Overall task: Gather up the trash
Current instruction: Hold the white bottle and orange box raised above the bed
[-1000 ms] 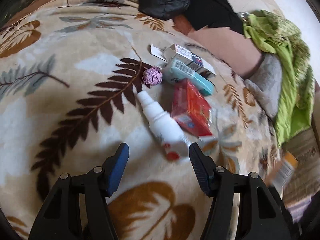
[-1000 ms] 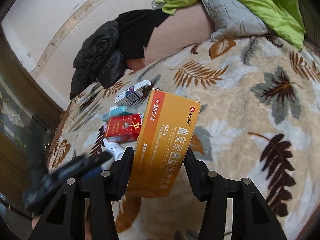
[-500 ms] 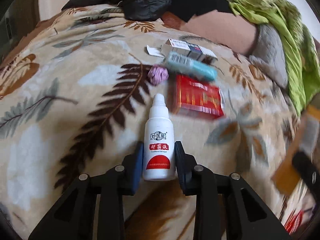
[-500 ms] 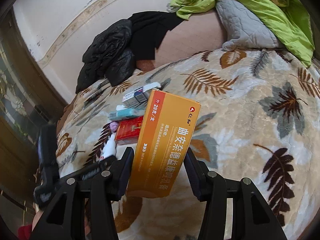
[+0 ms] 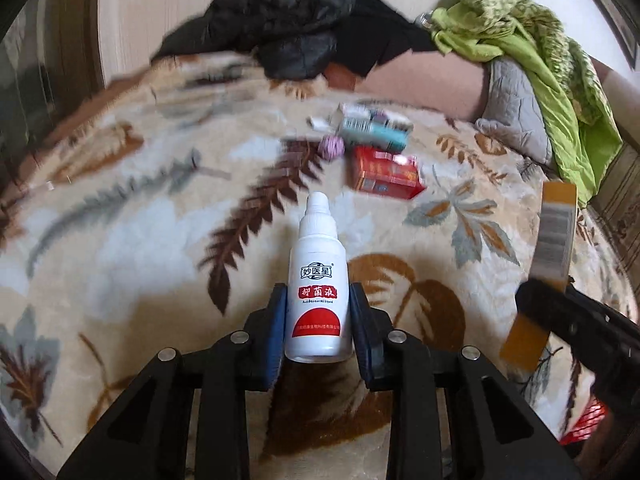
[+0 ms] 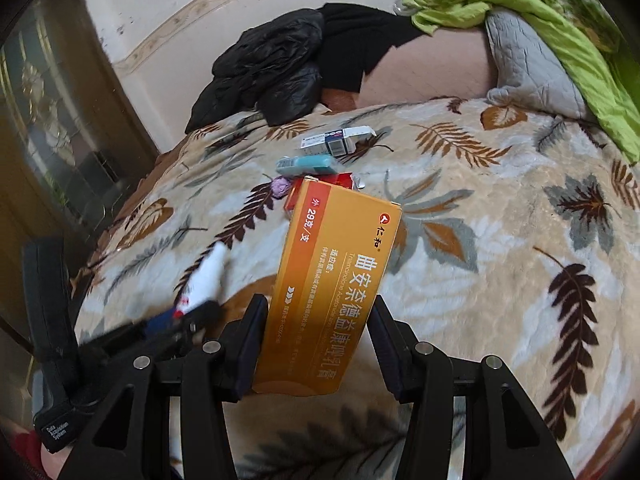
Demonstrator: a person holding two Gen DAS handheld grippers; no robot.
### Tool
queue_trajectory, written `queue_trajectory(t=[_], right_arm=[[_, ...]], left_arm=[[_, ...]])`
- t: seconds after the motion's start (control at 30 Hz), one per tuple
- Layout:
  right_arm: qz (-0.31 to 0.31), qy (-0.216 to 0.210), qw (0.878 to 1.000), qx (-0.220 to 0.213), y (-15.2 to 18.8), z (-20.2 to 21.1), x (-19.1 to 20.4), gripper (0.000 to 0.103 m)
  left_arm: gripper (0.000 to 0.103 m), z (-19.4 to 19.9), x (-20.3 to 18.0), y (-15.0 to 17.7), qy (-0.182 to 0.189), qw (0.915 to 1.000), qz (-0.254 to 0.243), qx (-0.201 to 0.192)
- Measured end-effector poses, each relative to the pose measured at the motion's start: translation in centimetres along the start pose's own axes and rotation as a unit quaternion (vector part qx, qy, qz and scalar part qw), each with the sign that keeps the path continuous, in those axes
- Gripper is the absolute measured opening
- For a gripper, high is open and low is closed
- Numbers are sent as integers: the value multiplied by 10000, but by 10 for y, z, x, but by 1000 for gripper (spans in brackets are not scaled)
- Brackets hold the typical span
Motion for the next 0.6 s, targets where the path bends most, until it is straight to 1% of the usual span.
queue_trajectory(t=[0.17,0.33,0.47,0.6], right_arm=[[-26,230,9997,-82,3,13,-10,55],[-113,491,9986,-173,1,20,-25,55],[-159,643,9975,-230,1,25,-32,55],[-181,687,9972,-236,1,25,-34,55]], left_arm=[[29,8,-7,-5,-128,9992,-209,-315],[29,18,-14,-7,-138,9976,-383,-566],[29,23,-19,-8,-135,9964,-484,-686],[29,25,-22,-8,-166,9955,-543,-755]])
Point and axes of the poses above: each gripper's, at about its wrist camera, not at the fingertips, and z roughly against the way its jaws point, x to its left, y to its underside, the point moved 2 cm from there along -z, roughly the way its jaws point, and after that the axes turned 12 degrees about -x, right-handed, at the moved point
